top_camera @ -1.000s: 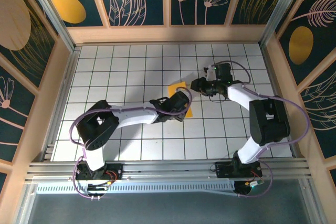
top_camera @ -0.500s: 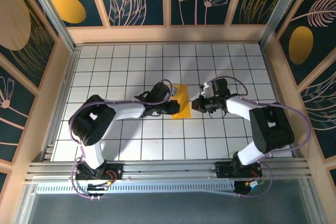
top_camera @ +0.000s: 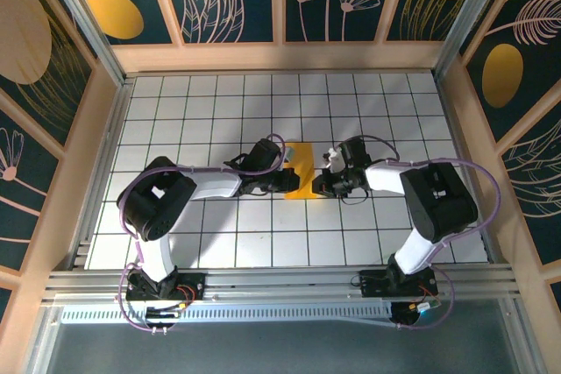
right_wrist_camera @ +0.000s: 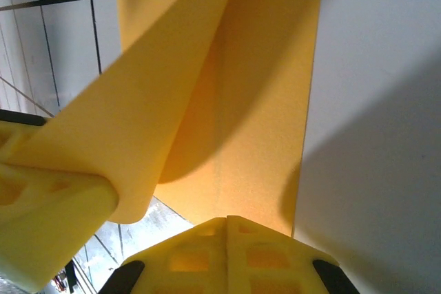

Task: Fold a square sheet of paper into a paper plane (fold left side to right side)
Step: Fold the triangle a second time at the center of the table.

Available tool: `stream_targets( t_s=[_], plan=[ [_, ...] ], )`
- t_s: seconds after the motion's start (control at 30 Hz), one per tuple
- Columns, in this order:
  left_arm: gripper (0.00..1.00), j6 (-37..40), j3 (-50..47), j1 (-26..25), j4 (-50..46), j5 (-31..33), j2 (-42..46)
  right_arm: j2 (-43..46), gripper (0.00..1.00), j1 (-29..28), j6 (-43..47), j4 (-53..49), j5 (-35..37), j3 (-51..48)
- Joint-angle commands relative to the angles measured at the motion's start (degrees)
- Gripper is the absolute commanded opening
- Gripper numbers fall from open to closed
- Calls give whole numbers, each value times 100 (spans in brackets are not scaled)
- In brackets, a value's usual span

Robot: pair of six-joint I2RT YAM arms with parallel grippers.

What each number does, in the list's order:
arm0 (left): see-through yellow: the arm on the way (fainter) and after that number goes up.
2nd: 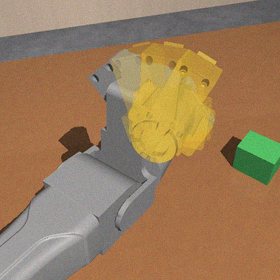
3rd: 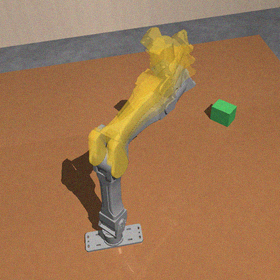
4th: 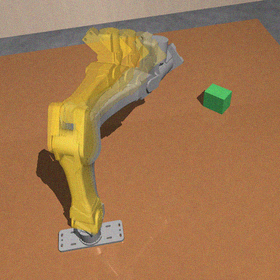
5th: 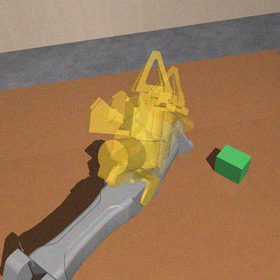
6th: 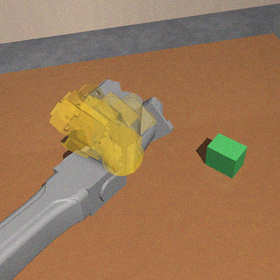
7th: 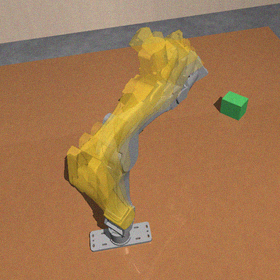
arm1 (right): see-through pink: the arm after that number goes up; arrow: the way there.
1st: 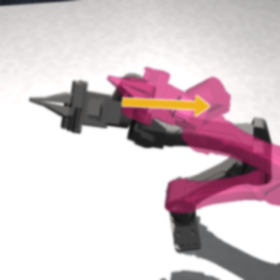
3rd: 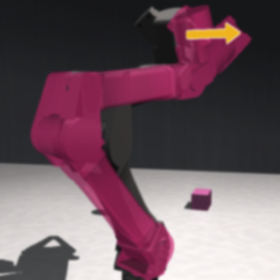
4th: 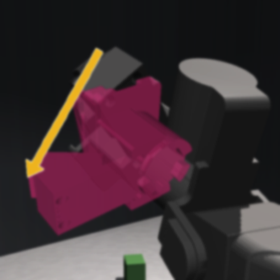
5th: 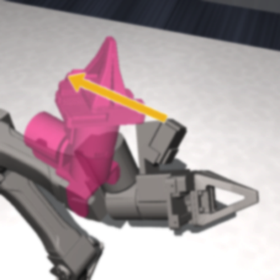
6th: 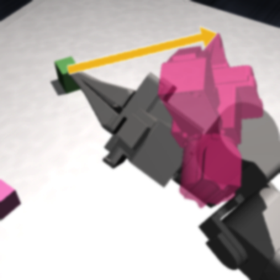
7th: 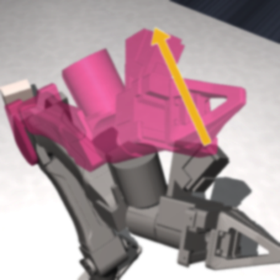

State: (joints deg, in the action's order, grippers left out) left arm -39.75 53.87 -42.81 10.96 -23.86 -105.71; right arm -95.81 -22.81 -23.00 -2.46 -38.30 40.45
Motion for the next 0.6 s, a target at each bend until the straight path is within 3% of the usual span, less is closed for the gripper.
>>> stream_targets(
  t_s=[0.0, 0.57],
  plan=[
    [3, -33, -46, 75, 128, -127, -49, -104, 0, -56, 55, -183, 181, 7],
    [11, 686, 352, 351, -735, -128, -160, -298, 0, -51, 331, -587, 543, 95]
  ],
)
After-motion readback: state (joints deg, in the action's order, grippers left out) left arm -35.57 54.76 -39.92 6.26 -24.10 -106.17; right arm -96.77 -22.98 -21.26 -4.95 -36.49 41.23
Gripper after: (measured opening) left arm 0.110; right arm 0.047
